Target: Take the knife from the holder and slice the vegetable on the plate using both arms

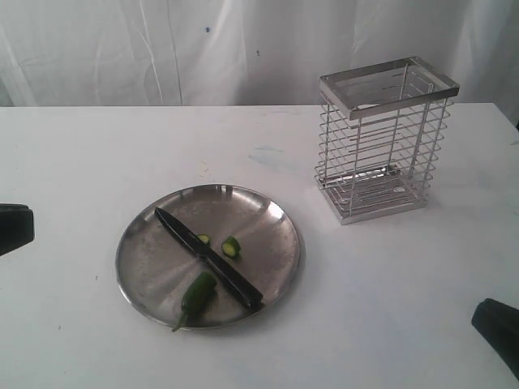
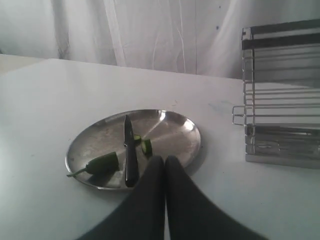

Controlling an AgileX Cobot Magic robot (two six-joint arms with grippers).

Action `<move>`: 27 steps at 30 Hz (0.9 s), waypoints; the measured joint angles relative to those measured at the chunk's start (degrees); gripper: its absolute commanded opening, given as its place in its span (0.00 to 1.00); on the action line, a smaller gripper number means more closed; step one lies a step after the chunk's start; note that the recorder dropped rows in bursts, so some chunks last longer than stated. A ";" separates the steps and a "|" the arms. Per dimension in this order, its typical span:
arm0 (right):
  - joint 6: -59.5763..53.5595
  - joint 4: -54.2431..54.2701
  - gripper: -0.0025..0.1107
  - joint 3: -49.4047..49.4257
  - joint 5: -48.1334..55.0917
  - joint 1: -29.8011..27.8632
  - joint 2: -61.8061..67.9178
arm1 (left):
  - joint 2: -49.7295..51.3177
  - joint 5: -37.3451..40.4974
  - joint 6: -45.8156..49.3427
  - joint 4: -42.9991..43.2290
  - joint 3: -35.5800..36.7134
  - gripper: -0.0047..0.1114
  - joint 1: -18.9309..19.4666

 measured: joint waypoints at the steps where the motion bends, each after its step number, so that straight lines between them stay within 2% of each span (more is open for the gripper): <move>1: 1.78 -1.52 0.02 0.61 0.00 0.00 0.00 | 0.00 0.00 0.00 0.00 0.00 0.04 0.00; 9: 8.66 -5.20 0.02 2.80 1.06 0.00 0.00 | 0.00 0.00 0.00 0.00 0.00 0.04 0.00; 27: 9.03 -5.30 0.02 2.80 4.14 0.00 0.00 | 0.00 0.00 0.00 0.00 0.00 0.04 0.00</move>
